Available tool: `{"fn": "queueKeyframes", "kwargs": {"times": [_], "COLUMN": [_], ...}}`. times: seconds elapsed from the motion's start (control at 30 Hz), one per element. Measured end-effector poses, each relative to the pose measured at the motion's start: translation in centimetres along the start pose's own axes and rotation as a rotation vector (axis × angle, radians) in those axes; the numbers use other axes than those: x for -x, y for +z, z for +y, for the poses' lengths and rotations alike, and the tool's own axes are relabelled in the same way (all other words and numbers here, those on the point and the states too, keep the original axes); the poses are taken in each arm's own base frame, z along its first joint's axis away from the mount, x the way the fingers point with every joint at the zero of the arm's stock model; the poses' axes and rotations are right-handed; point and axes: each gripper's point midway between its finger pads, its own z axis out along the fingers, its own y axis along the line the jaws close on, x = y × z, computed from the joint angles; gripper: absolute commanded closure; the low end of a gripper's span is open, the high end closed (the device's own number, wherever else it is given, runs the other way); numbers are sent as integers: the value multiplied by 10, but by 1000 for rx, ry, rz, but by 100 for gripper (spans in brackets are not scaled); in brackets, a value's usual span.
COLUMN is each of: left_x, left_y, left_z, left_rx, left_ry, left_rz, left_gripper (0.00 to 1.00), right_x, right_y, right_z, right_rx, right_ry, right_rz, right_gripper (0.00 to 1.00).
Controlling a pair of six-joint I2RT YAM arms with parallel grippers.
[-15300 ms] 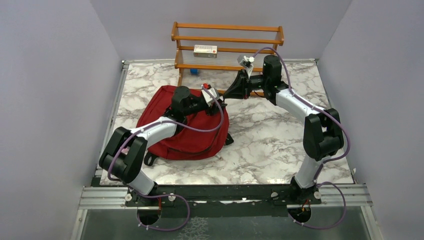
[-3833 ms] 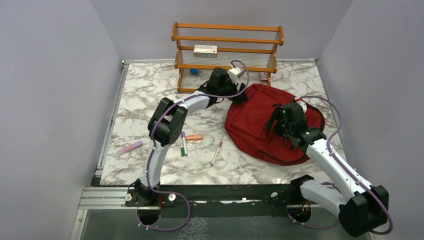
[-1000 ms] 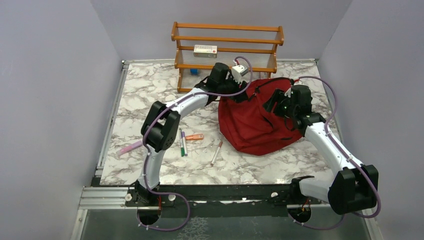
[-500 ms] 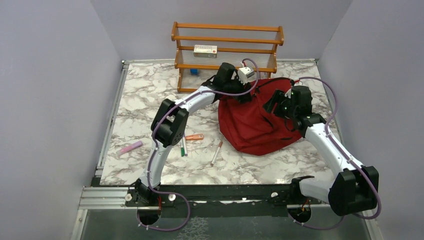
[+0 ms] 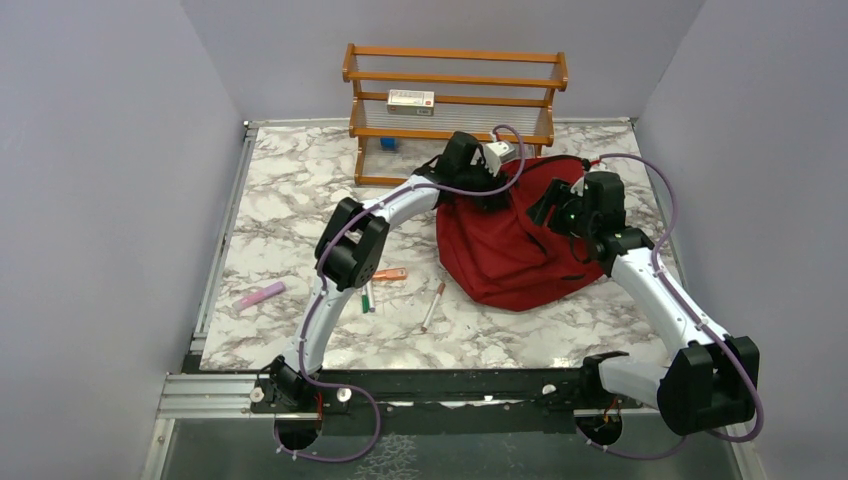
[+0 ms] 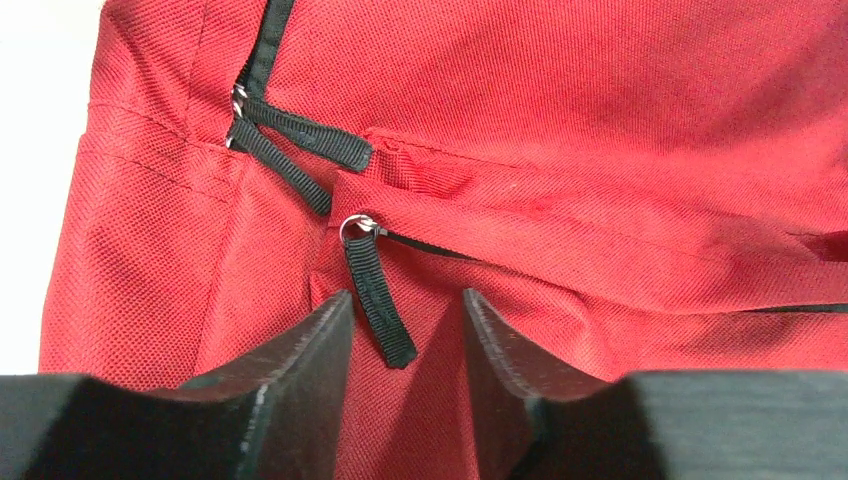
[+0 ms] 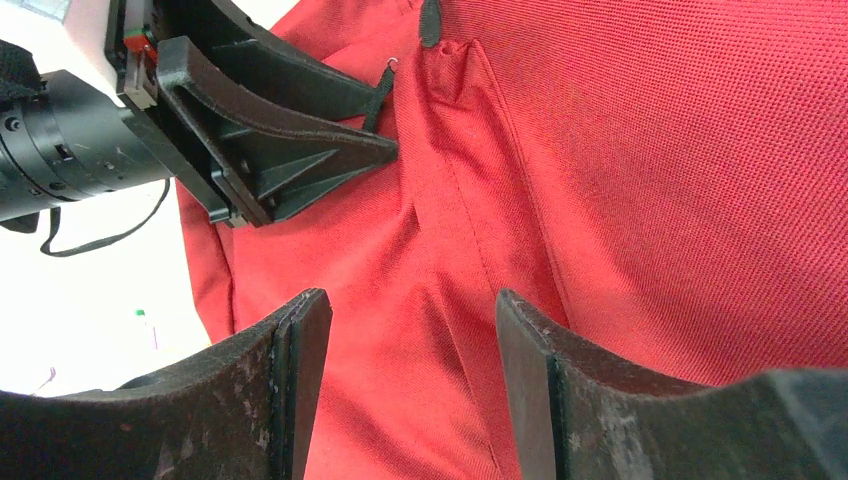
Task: Pack the student bag
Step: Unzip the student bag at the center of the board.
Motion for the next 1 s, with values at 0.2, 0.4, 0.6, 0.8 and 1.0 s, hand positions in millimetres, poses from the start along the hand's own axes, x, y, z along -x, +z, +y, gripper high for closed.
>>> {"fn": "queueKeyframes", "kwargs": {"times": [0.2,0.4,0.6,0.8,1.0], "left_x": [-5,-5,-6,-3,1], "left_y": [3,3,4,0,-9], "left_z": [2,2,-1,-14,-12], "left_rx": [-1,-1,8,30,72], "left_ry": [1,2,14,39,49], "left_rz": [8,8,14,19,16], "left_gripper": [86,100,100,100,100], "right_x": [0,0,-6,2,12], "right_y": [0,0,7,23,28], "right_z": [0,0,-4,1,5], "right_rx": [-1,-1,-13,-14,-3], "right_ry": [0,0,6,10,12], "right_rz": [1,1,28,55,52], "right_gripper": [34,34,35,38,44]}}
